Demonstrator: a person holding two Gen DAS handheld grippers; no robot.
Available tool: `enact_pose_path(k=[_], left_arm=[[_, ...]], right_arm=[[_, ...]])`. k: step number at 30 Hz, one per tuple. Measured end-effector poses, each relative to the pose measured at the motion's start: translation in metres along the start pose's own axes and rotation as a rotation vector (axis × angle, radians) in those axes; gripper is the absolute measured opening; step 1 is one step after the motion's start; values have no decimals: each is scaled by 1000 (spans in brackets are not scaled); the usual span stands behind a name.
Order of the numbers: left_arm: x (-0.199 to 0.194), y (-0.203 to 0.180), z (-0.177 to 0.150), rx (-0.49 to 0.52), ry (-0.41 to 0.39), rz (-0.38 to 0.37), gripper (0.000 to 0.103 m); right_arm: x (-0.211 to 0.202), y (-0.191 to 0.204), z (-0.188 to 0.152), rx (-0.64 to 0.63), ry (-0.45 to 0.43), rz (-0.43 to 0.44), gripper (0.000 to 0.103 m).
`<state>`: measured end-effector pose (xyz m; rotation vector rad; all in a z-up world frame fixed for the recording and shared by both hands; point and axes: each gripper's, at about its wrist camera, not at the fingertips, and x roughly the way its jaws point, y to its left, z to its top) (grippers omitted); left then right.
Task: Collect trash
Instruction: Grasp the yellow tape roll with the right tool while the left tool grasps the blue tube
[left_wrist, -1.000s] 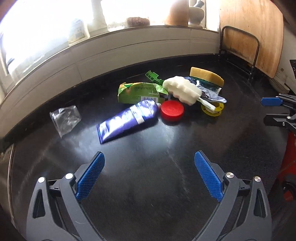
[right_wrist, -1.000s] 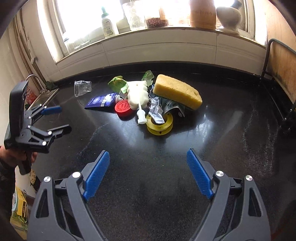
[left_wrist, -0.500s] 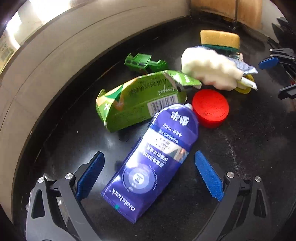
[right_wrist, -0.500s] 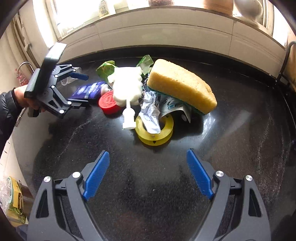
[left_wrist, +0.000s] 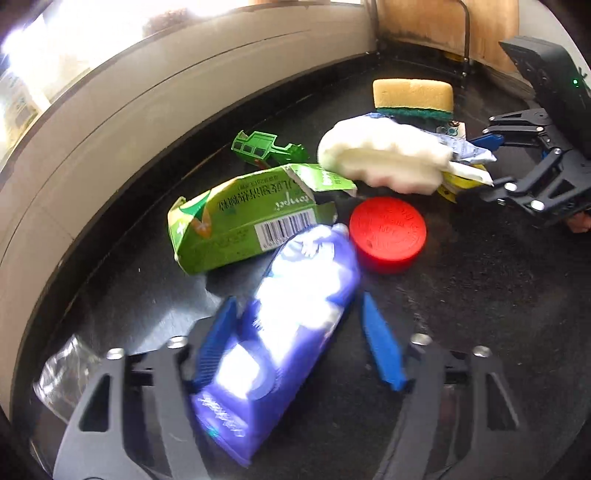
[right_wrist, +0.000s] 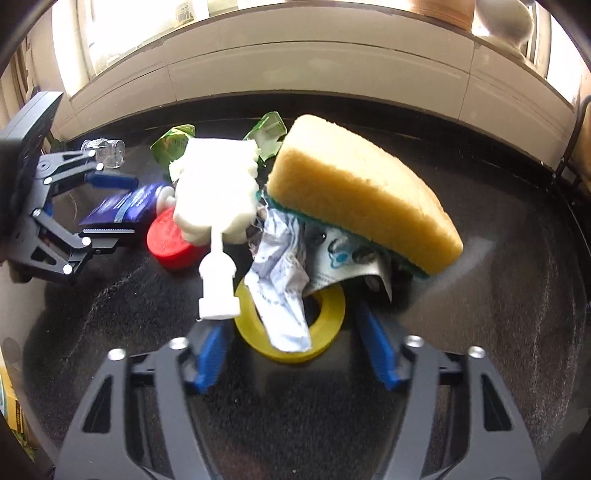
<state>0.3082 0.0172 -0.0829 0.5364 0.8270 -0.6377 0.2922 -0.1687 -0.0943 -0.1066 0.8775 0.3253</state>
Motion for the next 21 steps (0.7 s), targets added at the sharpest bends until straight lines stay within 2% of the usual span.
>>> enact_pose_path(k=[1, 2, 3, 7, 13, 17, 19, 21], left_arm=[[-3, -7, -2, -12, 1, 7, 38], [-4, -13, -3, -25, 7, 25, 34], [-5, -17, -3, -38, 14, 41, 23], [-15, -37, -9, -107, 26, 88, 11], [-40, -58, -28, -300, 49, 96, 8], [-67, -74, -40, -434, 27, 141, 8], [-83, -90, -43, -467, 15, 187, 8], [-95, -105, -43, -504, 5, 192, 8]], right_arm=[[0, 1, 1, -4, 1, -2, 55], [-1, 2, 0, 1, 2, 0, 55], [-3, 2, -1, 11, 6, 8, 55], [-18, 5, -15, 27, 25, 27, 55], [-56, 7, -47, 45, 23, 36, 55], [-89, 8, -66, 59, -6, 41, 55], [-105, 11, -71, 58, -25, 48, 55], [-116, 17, -74, 46, -40, 42, 55]])
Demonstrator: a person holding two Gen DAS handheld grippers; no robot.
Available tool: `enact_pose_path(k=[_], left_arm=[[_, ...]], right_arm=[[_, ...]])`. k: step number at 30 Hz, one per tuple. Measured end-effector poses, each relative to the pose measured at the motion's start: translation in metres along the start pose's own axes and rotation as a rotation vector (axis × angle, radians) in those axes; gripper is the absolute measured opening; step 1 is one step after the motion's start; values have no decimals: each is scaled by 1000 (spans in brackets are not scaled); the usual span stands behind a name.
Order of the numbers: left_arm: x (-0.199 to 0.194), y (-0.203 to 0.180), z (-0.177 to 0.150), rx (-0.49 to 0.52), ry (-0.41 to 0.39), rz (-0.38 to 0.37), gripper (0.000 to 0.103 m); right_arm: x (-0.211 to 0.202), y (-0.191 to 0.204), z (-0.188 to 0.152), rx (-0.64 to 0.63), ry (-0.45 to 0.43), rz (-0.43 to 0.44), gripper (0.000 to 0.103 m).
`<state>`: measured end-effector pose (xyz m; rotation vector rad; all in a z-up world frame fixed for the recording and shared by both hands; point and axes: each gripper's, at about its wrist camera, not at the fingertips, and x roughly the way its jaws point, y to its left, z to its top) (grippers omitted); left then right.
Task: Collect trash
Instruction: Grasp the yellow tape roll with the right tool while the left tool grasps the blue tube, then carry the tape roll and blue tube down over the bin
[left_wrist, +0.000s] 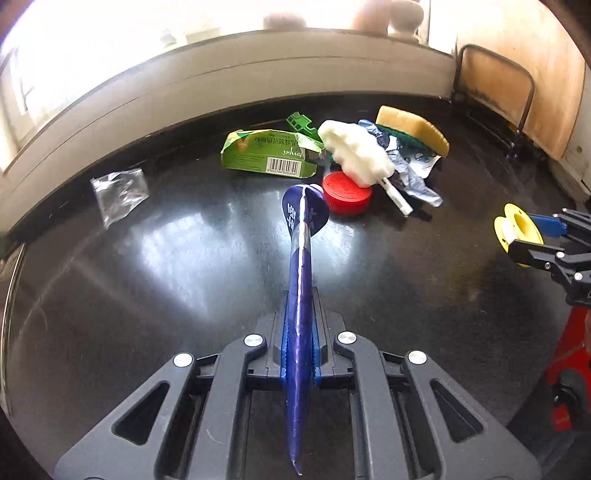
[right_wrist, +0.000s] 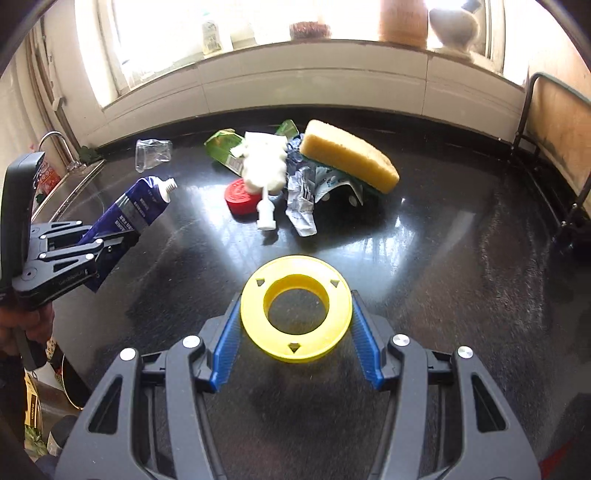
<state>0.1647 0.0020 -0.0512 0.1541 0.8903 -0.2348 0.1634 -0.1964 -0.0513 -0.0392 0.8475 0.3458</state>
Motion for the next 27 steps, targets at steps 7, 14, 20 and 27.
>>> enact_pose_path(k=[7, 14, 20, 27], left_arm=[[-41, 0, -24, -92, -18, 1, 8], [-50, -1, -29, -89, -24, 14, 8], [-51, 5, -33, -106, -22, 23, 8], [-66, 23, -39, -142, -44, 54, 8]], right_arm=[[-25, 10, -8, -33, -31, 2, 55], [-29, 19, -4, -38, -43, 10, 55], [-27, 26, -1, -48, -41, 13, 55], [-22, 47, 11, -76, -47, 55, 55]])
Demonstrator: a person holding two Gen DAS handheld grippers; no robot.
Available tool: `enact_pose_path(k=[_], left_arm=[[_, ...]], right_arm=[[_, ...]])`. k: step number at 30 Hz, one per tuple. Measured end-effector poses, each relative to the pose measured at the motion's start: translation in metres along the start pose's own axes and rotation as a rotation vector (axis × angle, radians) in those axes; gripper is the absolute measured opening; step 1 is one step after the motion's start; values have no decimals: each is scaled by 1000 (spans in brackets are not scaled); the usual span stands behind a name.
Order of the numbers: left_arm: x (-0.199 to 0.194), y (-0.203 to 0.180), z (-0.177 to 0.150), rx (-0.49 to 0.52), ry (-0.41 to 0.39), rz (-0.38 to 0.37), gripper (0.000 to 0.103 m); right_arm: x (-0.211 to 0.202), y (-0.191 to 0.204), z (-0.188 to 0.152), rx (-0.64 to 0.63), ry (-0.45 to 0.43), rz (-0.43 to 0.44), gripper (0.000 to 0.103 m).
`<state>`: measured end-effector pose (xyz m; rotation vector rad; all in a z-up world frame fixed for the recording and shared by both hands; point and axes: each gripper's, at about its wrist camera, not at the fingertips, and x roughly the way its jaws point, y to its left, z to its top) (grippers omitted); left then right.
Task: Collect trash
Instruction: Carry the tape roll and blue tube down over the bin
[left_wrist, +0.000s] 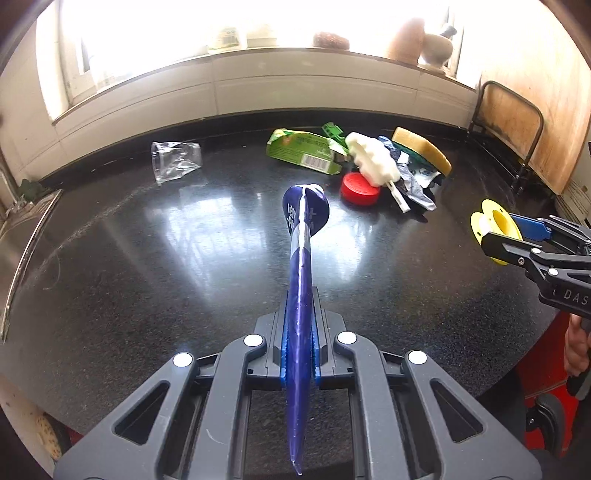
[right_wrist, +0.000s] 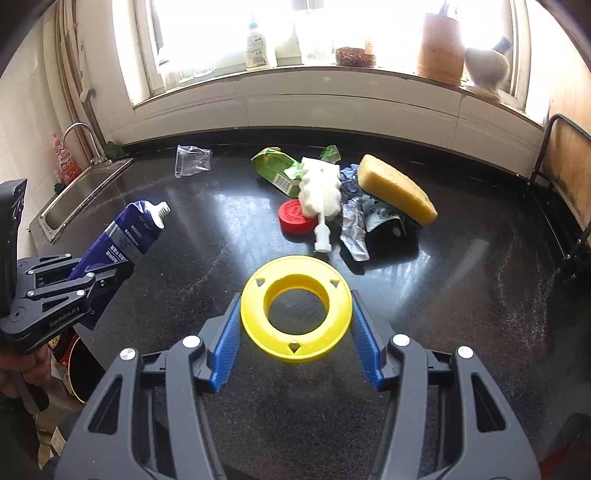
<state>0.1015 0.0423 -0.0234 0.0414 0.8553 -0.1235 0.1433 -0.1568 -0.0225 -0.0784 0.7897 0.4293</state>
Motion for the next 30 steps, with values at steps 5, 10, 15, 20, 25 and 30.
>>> enact_pose_path(k=[5, 10, 15, 20, 25, 30], left_arm=[[-28, 35, -13, -70, -33, 66, 8], [-67, 85, -46, -186, -59, 175, 8], [-113, 137, -97, -332, -63, 319, 8], [-152, 183, -159, -481, -37, 442, 8], [-173, 218, -223, -622, 10, 509, 8], [-168, 244, -284, -742, 84, 498, 8]], right_arm=[[9, 48, 19, -67, -11, 91, 55], [20, 123, 32, -165, -14, 233, 55], [32, 219, 31, -295, 12, 397, 55], [41, 316, 13, -418, 70, 559, 55], [45, 398, -21, -529, 158, 687, 55], [67, 458, -59, -613, 274, 749, 55]])
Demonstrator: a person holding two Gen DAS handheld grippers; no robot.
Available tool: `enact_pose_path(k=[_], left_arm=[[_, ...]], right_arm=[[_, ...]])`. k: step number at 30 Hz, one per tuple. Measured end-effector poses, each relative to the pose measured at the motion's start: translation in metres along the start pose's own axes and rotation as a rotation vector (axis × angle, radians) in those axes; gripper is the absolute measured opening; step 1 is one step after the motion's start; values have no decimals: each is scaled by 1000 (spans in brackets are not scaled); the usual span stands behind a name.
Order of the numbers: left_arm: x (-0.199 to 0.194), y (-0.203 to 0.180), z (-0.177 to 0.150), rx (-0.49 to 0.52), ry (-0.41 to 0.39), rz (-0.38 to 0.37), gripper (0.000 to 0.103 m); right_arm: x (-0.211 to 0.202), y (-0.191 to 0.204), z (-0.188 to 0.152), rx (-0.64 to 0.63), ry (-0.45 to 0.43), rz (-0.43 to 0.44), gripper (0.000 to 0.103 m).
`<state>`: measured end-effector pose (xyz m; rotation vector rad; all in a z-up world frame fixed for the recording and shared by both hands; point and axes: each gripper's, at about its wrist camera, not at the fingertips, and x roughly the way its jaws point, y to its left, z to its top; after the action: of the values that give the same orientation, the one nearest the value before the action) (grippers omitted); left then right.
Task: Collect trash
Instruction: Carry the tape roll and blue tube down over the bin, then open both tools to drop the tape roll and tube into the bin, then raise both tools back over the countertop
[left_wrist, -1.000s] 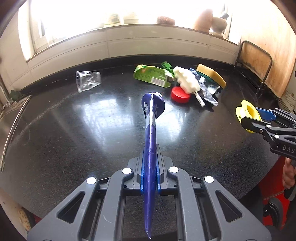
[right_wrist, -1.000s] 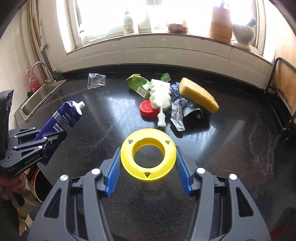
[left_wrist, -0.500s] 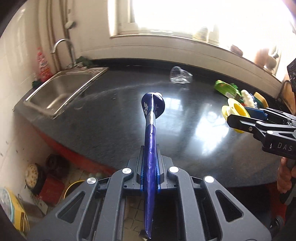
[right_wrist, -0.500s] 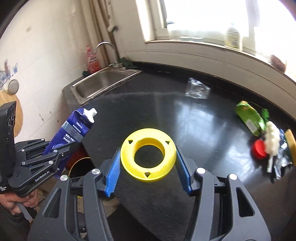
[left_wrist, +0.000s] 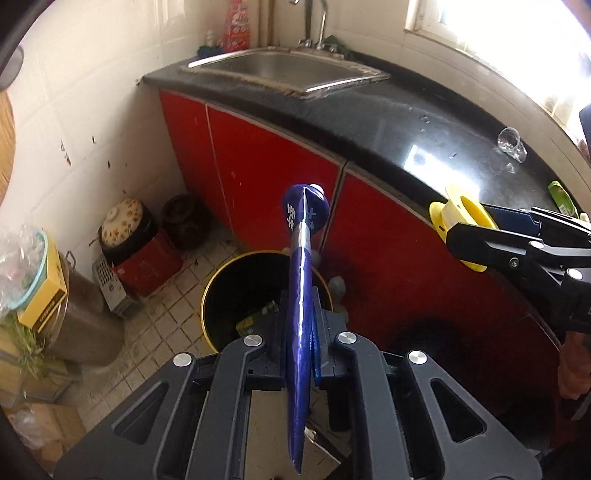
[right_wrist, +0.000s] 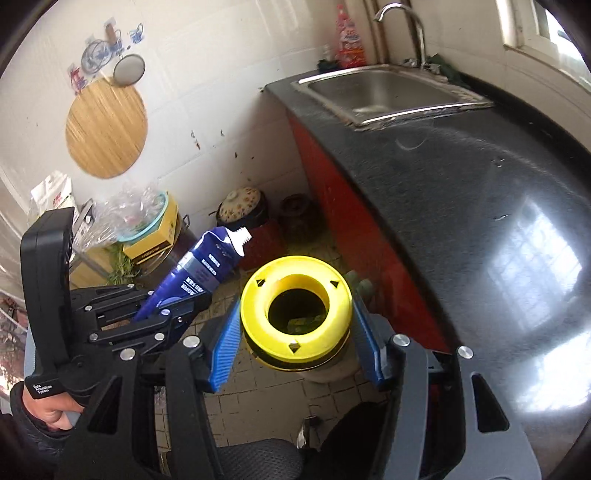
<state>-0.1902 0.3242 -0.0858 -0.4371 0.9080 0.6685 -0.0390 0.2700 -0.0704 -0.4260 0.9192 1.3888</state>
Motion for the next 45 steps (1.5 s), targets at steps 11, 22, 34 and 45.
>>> enact_pose_path(k=[11, 22, 34, 45], left_arm=[[121, 56, -30, -126, 177, -31, 9], [154, 67, -29, -166, 174, -46, 48], [130, 71, -28, -191, 127, 11, 79], [38, -8, 23, -27, -85, -17, 93]], right_arm=[[124, 15, 10, 67, 178, 29, 55], [159, 9, 18, 110, 235, -2, 77], [123, 0, 13, 86, 182, 15, 77], [-19, -29, 5, 77, -33, -92, 84]])
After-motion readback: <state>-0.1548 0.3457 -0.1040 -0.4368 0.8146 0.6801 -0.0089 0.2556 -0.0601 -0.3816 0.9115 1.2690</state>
